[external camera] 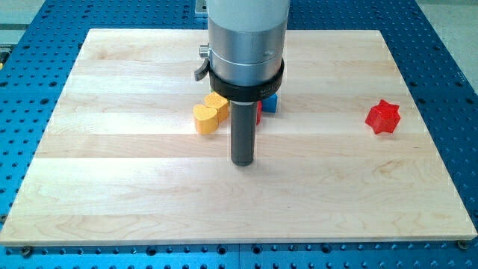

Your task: Push the yellow blocks into the red circle

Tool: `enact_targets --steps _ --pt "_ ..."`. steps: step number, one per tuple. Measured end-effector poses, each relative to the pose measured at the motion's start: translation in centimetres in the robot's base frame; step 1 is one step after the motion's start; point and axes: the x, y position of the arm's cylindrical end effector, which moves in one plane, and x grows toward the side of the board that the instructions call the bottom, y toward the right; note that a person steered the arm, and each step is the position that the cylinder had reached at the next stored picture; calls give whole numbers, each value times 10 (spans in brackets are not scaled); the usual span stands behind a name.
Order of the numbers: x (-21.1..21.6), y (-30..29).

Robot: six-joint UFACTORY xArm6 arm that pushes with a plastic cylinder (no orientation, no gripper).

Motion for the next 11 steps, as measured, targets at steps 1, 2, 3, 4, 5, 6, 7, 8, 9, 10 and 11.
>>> enact_targets --steps 1,2,3,4,5,6,7,8,9,10,11 --pt "0 3" --pt "0 3" --pt "14 3" --pt "14 6" --pt "18 -55" --pt "-5 -100" --pt "-41 -101" --pt "-63 -96" --pt "-90 -77" --pt "-95 -47" --pt "-76 -60"
